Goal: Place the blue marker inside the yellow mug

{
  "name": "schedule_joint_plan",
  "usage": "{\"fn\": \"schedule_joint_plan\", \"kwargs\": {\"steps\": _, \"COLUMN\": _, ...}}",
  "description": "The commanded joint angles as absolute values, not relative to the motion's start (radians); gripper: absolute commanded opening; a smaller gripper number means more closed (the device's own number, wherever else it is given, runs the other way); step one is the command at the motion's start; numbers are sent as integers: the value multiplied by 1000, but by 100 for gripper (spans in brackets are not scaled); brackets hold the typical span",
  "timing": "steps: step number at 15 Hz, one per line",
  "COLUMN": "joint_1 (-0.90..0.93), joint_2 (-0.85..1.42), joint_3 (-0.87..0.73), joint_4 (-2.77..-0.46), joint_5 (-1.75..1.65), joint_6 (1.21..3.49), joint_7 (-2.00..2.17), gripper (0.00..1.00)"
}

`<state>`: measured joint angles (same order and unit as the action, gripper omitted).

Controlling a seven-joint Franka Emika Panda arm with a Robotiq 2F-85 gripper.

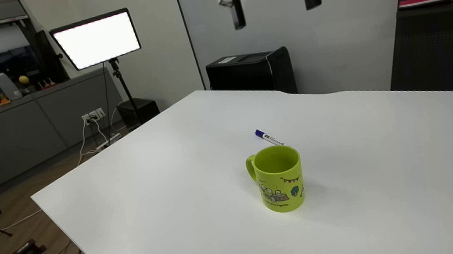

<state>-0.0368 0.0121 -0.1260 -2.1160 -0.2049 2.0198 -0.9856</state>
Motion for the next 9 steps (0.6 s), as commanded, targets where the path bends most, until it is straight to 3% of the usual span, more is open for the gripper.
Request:
{"fn": "schedule_joint_plan", "kwargs": {"steps": 1, "joint_1": -49, "joint_2": 40, "joint_3": -102, "joint_4": -2056, "joint_5": -367, "joint_6": 2037, "joint_7": -1040, "gripper": 100}}
{"fn": "schedule_joint_plan", "kwargs": {"steps": 9, "joint_1": -52, "joint_2": 25, "joint_3": -97, "joint_4": -2083, "joint_5": -354, "joint_6": 2039, "joint_7": -1030, "gripper": 100}}
